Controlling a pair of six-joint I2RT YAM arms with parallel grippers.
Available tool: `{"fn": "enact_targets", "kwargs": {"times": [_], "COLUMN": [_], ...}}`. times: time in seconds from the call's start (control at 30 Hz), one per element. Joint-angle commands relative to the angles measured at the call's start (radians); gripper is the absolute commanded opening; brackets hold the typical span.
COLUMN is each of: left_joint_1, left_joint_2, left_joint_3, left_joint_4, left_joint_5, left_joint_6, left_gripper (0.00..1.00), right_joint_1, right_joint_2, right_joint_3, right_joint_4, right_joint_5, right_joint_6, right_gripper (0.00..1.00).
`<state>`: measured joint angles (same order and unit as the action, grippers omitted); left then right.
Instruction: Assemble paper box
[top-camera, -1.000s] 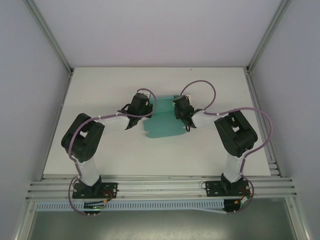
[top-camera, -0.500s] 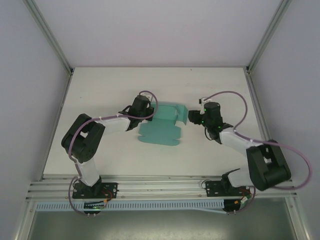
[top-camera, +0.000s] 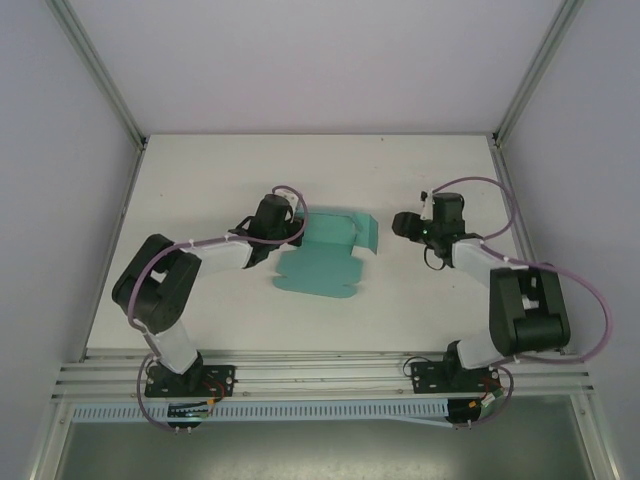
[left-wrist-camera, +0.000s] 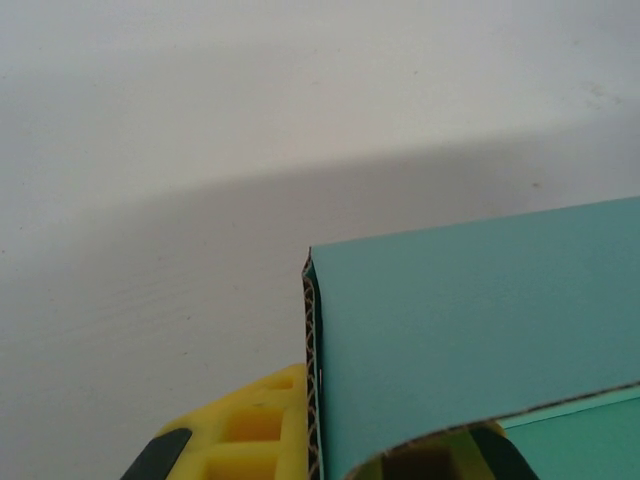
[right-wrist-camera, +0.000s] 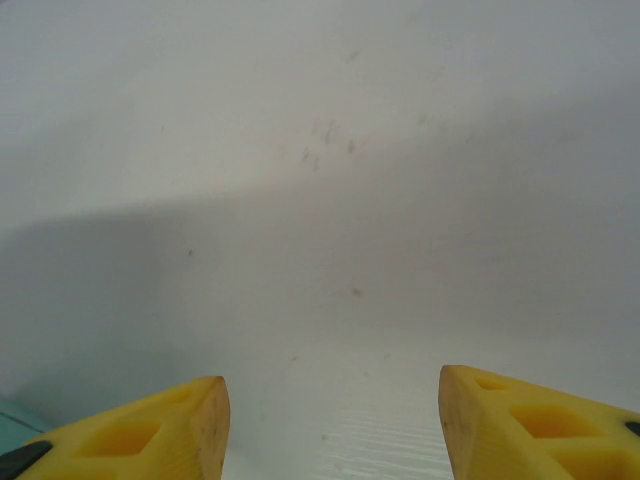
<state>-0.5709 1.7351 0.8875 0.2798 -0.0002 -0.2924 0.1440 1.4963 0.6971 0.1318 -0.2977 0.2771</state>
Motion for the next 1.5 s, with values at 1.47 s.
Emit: {"fn": "enact_targets", "kwargs": {"times": [1.47], "left_joint_1": [0.006], "left_joint_2": [0.044], "left_joint_3": [0.032], "left_joint_4": [-0.007], "left_joint_5": [-0.088], "left_joint_6": [0.031], "left_gripper": [0.00], "right_joint_1": [0.365], "right_joint_2": [0.291], "right_joint_3": [0.226], "right_joint_4": [0.087], "right_joint_5": [-0.059], "right_joint_6": [-0.121], "right_gripper": [0.51]}}
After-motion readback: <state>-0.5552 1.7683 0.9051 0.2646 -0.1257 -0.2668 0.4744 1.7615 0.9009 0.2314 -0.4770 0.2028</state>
